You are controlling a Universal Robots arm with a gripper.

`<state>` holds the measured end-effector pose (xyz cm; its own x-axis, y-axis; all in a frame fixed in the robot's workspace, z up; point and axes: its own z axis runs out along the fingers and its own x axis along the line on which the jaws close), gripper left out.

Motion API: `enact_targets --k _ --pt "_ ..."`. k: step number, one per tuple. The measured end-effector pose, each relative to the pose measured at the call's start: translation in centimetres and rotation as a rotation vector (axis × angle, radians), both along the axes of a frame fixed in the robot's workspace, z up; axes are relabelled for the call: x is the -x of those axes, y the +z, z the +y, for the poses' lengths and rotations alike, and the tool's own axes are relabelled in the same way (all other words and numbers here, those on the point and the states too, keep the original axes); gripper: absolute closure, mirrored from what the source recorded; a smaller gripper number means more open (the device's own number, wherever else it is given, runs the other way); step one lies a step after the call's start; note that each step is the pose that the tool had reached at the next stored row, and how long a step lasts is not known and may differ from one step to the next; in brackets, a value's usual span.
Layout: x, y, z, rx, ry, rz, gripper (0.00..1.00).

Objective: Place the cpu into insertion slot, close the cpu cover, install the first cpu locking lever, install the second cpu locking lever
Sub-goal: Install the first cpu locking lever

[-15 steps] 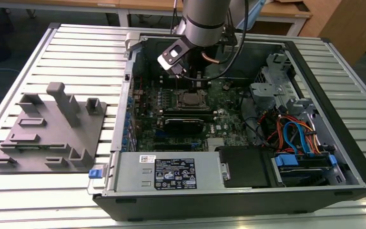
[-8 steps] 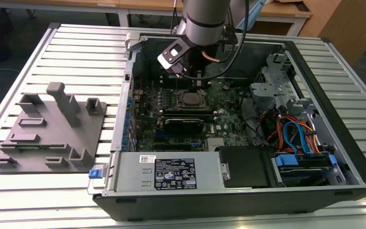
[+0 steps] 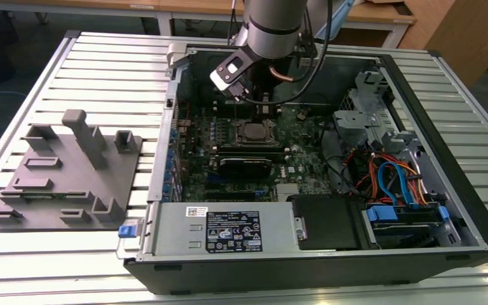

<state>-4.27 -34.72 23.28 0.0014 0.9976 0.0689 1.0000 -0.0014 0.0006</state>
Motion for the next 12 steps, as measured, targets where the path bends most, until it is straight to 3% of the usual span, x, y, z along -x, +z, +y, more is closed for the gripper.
enact_targets --k 12 --pt "0.0 0.34 0.0 -0.0025 0.0 0.0001 0.89"
